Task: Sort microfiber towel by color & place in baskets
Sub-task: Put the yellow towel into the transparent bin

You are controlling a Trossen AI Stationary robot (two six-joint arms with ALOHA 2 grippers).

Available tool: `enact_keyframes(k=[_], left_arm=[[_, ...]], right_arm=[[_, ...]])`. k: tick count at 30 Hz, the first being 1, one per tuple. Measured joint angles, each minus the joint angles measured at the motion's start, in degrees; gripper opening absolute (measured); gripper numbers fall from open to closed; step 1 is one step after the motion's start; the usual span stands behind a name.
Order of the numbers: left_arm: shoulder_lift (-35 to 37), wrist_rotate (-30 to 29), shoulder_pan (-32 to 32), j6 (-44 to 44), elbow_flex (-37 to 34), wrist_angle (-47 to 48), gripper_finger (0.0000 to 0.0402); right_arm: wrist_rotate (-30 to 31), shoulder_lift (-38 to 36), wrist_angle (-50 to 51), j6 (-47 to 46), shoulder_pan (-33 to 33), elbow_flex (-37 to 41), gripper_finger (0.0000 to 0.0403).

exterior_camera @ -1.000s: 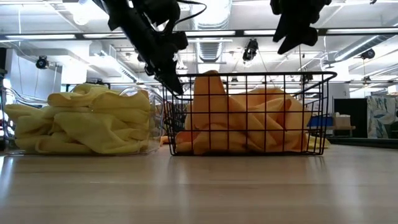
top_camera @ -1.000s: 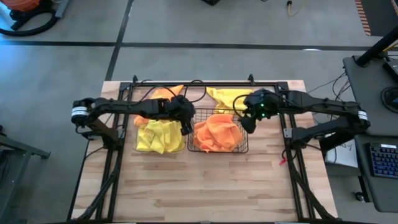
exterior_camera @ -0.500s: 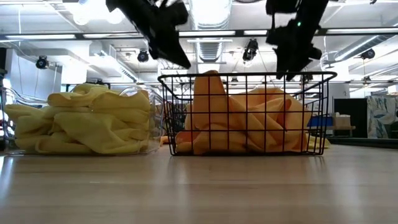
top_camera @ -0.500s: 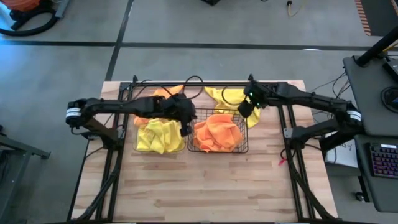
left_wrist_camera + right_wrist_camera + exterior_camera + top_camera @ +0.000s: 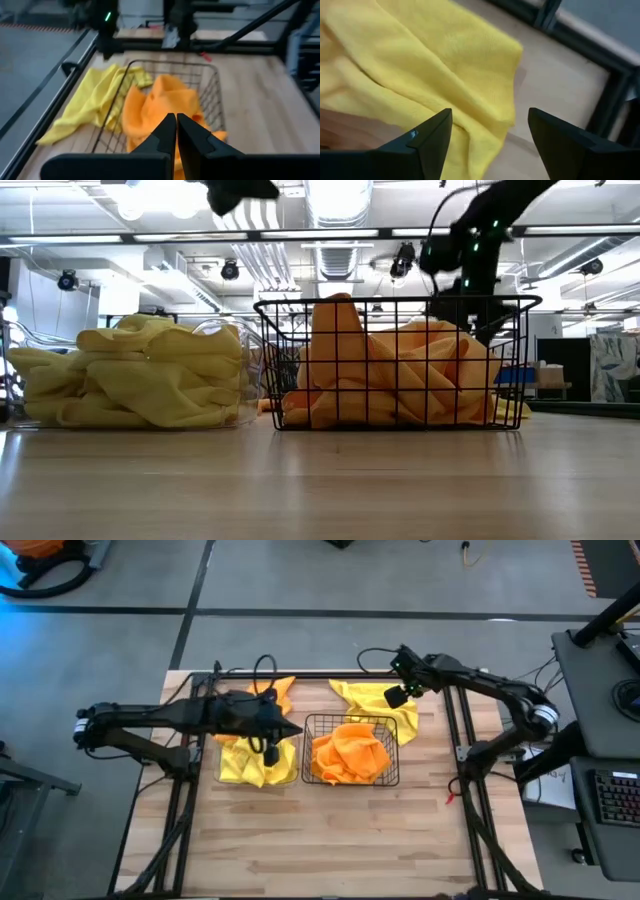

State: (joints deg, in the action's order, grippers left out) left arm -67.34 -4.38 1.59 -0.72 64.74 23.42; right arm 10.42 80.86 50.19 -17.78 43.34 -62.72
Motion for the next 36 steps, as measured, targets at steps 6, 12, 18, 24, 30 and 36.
enact_keyframes(k=[6,12,18,24,30,36], left_arm=[[3.8,0.0,-4.3,0.0,0.0,-0.1,0.0000],[6.1,-1.6,-6.9,-0.3,0.0,0.4,0.0000],[6.4,-1.7,-7.2,-1.0,0.0,0.8,0.0000],[6.4,-1.7,-7.4,-1.9,-0.1,1.3,0.0000],[6.2,-2.3,-7.6,-1.5,-0.8,0.5,0.0000],[5.8,-4.2,-7.5,-3.2,-5.0,0.0,0.0000]], right_arm=[[-3.6,7.2,-2.0,2.6,3.6,0.8,0.0284],[-7.9,10.8,-4.4,3.9,5.8,0.8,0.0285],[-10.5,13.3,-6.4,5.0,5.8,0.9,0.0261],[-10.8,15.7,-6.8,5.7,5.8,0.9,0.0189],[-10.4,16.8,-8.3,7.9,5.8,0.9,0.0059],[-10.4,12.3,-9.0,8.1,5.8,0.7,0.0013]])
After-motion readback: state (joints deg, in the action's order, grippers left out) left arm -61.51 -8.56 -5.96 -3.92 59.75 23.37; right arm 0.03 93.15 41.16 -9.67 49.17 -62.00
